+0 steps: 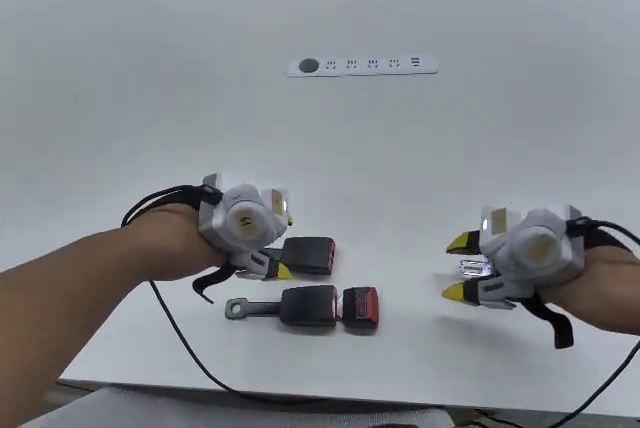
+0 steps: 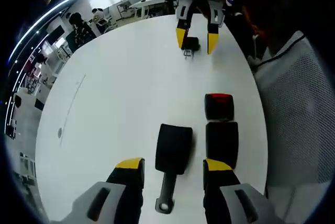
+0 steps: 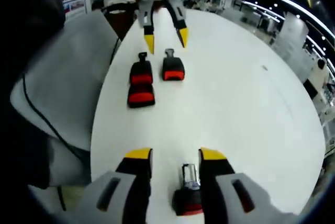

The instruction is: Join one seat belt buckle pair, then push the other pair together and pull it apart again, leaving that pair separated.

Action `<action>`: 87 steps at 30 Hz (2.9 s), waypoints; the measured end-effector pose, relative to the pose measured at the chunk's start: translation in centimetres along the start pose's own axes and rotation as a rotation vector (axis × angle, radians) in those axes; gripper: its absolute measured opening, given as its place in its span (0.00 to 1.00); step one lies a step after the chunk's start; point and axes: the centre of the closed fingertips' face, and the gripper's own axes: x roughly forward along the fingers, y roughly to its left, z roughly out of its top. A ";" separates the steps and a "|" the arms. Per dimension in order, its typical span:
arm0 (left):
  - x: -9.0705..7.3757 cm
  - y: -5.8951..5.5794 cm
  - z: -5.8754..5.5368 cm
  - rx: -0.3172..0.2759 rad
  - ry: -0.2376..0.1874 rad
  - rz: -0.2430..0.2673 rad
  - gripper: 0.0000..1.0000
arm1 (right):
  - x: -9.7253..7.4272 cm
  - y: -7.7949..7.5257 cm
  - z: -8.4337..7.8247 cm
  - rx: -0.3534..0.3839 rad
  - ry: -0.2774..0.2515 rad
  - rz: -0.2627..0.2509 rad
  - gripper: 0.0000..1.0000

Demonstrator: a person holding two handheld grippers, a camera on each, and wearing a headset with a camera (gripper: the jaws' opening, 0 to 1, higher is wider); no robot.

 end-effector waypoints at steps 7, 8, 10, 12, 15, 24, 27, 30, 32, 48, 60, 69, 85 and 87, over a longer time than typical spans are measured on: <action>1.3 -0.4 -1.0 0.032 0.045 -0.038 0.46 | -1.5 -1.6 -4.4 0.001 0.080 -0.016 0.36; 1.5 -0.3 -1.2 0.035 0.050 -0.045 0.46 | -1.6 -1.7 -5.0 -0.010 0.099 -0.015 0.36; 1.8 -0.1 -1.4 0.033 0.057 -0.048 0.46 | -1.7 -1.8 -6.0 -0.013 0.122 -0.010 0.36; 2.1 0.2 -1.6 0.026 0.059 -0.052 0.46 | -1.8 -2.0 -6.7 -0.010 0.136 -0.008 0.36; 2.6 0.4 -2.1 0.019 0.072 -0.066 0.46 | -1.7 -2.0 -7.3 -0.005 0.155 0.002 0.36; 3.4 0.1 -2.4 0.033 0.075 -0.095 0.37 | -1.4 -1.5 -7.2 -0.010 0.173 0.034 0.34; 3.6 -0.1 -2.3 0.053 0.076 -0.105 0.31 | -1.4 -1.4 -7.1 -0.006 0.174 0.034 0.33; 3.6 -0.1 -2.3 0.071 0.086 -0.099 0.31 | -1.4 -1.5 -7.2 -0.006 0.184 0.029 0.33; 3.6 -0.1 -2.3 0.079 0.092 -0.096 0.31 | -1.4 -1.5 -7.2 -0.010 0.185 0.031 0.33; 4.0 0.1 -2.6 0.043 0.095 -0.074 0.31 | -0.5 -1.7 -5.8 -0.008 0.180 0.020 0.32; 4.1 0.1 -2.7 0.038 0.100 -0.078 0.31 | 2.4 -1.9 -2.5 -0.014 0.141 0.025 0.32; 4.3 0.2 -2.8 0.041 0.105 -0.079 0.31 | 4.9 -1.6 0.7 -0.032 0.117 0.034 0.32; 4.2 0.1 -2.8 0.035 0.107 -0.091 0.31 | 8.6 -1.4 5.7 -0.082 0.132 0.063 0.32; 4.2 0.1 -2.9 0.035 0.108 -0.092 0.31 | 8.9 -1.5 6.0 -0.082 0.141 0.068 0.32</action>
